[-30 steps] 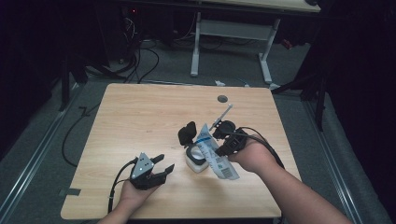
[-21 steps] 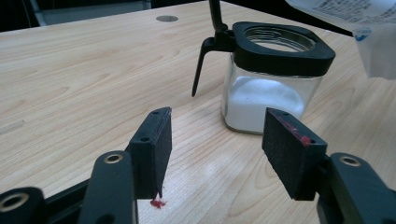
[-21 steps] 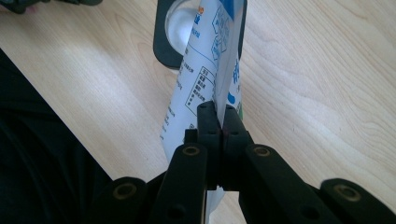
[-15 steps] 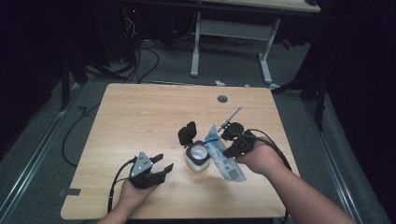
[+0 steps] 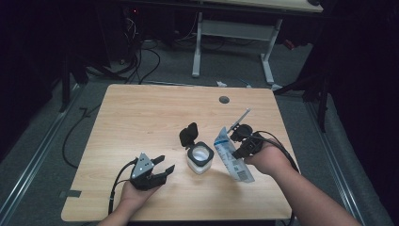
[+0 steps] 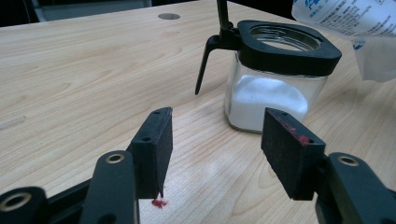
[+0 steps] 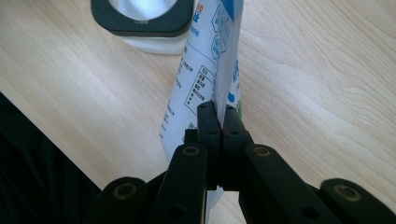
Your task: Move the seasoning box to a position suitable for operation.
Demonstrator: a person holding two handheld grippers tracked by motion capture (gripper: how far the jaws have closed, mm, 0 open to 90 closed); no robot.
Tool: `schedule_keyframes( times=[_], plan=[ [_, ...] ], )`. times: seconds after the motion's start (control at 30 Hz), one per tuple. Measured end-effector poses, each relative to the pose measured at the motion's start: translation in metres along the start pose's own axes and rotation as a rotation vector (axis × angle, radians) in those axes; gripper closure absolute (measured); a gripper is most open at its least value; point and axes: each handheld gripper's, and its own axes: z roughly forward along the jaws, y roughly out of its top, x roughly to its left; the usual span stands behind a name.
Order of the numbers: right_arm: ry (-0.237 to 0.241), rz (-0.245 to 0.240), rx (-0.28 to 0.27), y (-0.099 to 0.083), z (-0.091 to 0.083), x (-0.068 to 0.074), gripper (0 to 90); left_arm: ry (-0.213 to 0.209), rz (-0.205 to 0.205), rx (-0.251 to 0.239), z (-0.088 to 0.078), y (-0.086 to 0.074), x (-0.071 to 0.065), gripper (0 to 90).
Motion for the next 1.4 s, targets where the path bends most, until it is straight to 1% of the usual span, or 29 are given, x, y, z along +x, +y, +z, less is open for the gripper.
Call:
schedule_keyframes(
  times=[0.07,0.1,0.17,0.2,0.33,0.37,0.4,0.53,0.67,0.7,0.73,0.8,0.87,0.9,0.93,0.97,1.0,1.03,1.07,1.1,1.13,1.17,1.2,1.3,1.37,1.4],
  plan=[
    [-0.007,0.0,0.002,-0.001,0.001,-0.003,89.6,-0.001,-0.001,0.003,0.0,0.0,0.0,43.9],
    [-0.006,0.012,0.002,-0.002,0.003,-0.005,89.6,0.0,-0.001,0.003,0.0,0.0,0.0,44.1],
    [-0.012,0.012,0.003,-0.004,0.005,-0.009,89.6,-0.001,-0.005,0.005,0.0,0.0,0.001,44.7],
    [-0.016,0.023,0.005,-0.005,0.006,-0.011,89.6,-0.001,-0.006,0.005,0.0,0.0,0.001,44.9],
    [-0.026,0.029,0.003,-0.008,0.01,-0.019,89.6,0.003,-0.012,0.007,0.0,0.0,0.003,45.3],
    [-0.023,0.042,0.006,-0.009,0.011,-0.02,89.6,0.003,-0.013,0.006,0.0,0.0,0.003,45.5],
    [-0.023,0.046,0.005,-0.009,0.011,-0.021,89.6,0.004,-0.013,0.006,0.0,0.0,0.004,45.7],
    [-0.025,0.042,-0.006,-0.011,0.015,-0.023,89.6,0.003,-0.017,0.009,0.0,0.0,0.007,46.9],
    [-0.025,0.051,-0.03,-0.012,0.017,-0.025,89.6,0.005,-0.027,0.011,0.0,0.0,0.011,47.7],
    [-0.034,0.054,-0.04,-0.012,0.018,-0.025,89.6,0.004,-0.027,0.016,0.0,0.0,0.012,47.7],
    [-0.031,0.076,-0.047,-0.012,0.018,-0.024,89.6,0.004,-0.025,0.023,0.001,0.0,0.012,47.7],
    [-0.037,0.079,-0.061,-0.013,0.019,-0.024,89.6,0.007,-0.023,0.025,0.001,0.0,0.012,47.6],
    [-0.033,0.086,-0.076,-0.013,0.02,-0.024,89.6,0.013,-0.019,0.027,0.001,0.0,0.012,47.6],
    [-0.037,0.069,-0.093,-0.013,0.021,-0.025,89.6,0.016,-0.017,0.027,0.001,0.0,0.012,47.6],
    [-0.041,0.069,-0.097,-0.014,0.021,-0.026,89.6,0.02,-0.013,0.033,0.0,0.0,0.014,47.6],
    [-0.042,0.073,-0.112,-0.015,0.022,-0.026,89.6,0.022,-0.014,0.038,0.0,-0.001,0.015,47.6],
    [-0.046,0.068,-0.119,-0.015,0.022,-0.027,89.6,0.03,-0.006,0.05,0.001,0.0,0.016,47.6],
    [-0.043,0.076,-0.135,-0.016,0.022,-0.028,89.6,0.037,-0.001,0.06,0.001,0.0,0.018,47.5],
    [-0.049,0.077,-0.141,-0.017,0.022,-0.029,89.6,0.042,0.001,0.067,0.001,0.0,0.02,47.1],
    [-0.052,0.1,-0.148,-0.018,0.022,-0.028,89.6,0.043,-0.002,0.073,0.001,-0.001,0.022,47.1],
    [-0.057,0.083,-0.157,-0.019,0.022,-0.031,89.6,0.047,-0.006,0.08,0.001,-0.001,0.024,47.0],
    [-0.057,0.089,-0.166,-0.02,0.023,-0.032,89.5,0.053,-0.01,0.082,0.001,-0.001,0.026,47.0],
    [-0.069,0.087,-0.174,-0.021,0.022,-0.032,89.6,0.057,-0.015,0.084,0.0,-0.001,0.028,46.9],
    [-0.062,0.109,-0.21,-0.024,0.021,-0.035,89.6,0.063,-0.03,0.082,-0.002,-0.002,0.033,46.3],
    [-0.062,0.108,-0.232,-0.026,0.021,-0.037,89.6,0.068,-0.034,0.078,-0.004,-0.001,0.036,46.0],
    [-0.063,0.117,-0.236,-0.027,0.021,-0.037,89.6,0.067,-0.035,0.08,-0.005,-0.001,0.036,45.9]
  ],
)
